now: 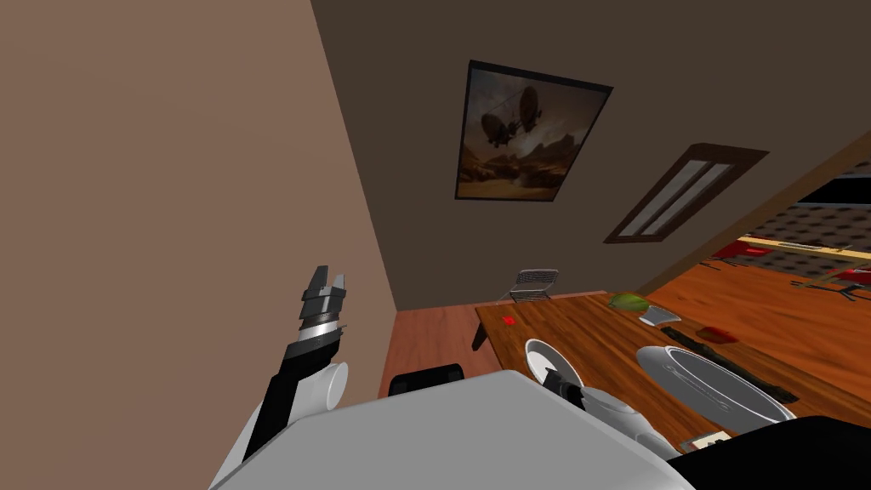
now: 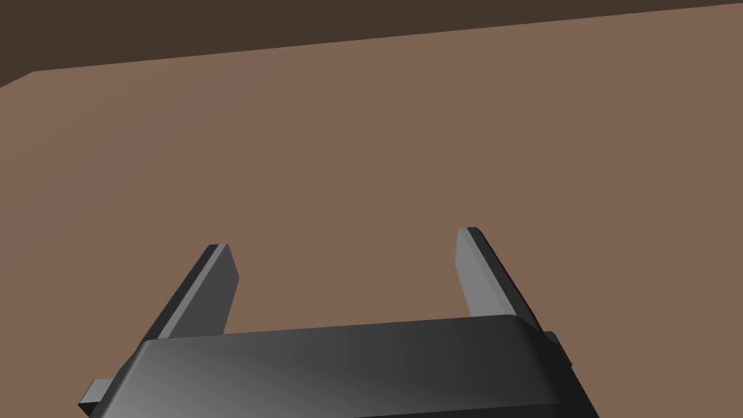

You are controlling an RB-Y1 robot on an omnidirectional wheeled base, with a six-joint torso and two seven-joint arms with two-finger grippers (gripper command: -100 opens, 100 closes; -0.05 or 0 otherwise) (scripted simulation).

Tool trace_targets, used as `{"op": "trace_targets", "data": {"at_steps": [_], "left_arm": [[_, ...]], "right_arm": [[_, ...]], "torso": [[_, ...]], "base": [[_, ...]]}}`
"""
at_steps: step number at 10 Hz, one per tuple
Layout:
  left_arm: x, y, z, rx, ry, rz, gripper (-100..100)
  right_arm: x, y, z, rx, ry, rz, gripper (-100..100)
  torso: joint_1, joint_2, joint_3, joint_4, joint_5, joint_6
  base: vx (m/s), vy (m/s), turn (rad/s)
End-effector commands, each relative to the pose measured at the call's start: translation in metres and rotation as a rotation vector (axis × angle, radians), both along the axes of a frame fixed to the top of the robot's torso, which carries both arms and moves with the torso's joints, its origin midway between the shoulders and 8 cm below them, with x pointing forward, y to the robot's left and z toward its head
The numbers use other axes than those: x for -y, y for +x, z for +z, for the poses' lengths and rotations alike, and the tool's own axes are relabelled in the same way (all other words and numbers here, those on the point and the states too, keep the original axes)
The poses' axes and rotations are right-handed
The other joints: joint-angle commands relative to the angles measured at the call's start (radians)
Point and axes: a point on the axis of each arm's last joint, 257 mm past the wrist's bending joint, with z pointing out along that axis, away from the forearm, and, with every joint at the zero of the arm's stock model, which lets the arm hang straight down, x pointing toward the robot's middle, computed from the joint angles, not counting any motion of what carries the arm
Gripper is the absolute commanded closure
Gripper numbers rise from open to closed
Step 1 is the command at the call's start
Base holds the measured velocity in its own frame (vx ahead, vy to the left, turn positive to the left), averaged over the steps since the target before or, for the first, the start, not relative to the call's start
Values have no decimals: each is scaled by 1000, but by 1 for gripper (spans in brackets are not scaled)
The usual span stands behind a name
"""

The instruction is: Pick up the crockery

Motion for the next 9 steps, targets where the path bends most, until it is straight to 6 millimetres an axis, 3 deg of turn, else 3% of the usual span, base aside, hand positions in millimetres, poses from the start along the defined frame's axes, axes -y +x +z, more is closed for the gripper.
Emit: {"op": "trace_targets", "data": {"at_steps": [1,3,4,8,9], "left_arm": [[0,0,0,0,0,0,0],[0,0,0,0,0,0,0],[0,0,0,0,0,0,0],[0,0,0,0,0,0,0],[0,0,0,0,0,0,0]], "right_arm": [[-7,1,-7,-2,-2,-7,-100],[-10,1,-9,-1,0,-9,-100],[-10,1,-9,-2,-2,-9,100],[-11,1,-9,-1,0,-11,100],[-11,1,-10,-2,0,-11,0]], "torso": [[0,0,0,0,0,0],[0,0,0,0,0,0],[3,-1,0,0,1,0],[6,-1,0,0,2,0],[6,-1,0,0,2,0]], "base": [[-8,-91,47],[1,-52,27],[0,-6,-1],[0,0,0],[0,0,0]]}}
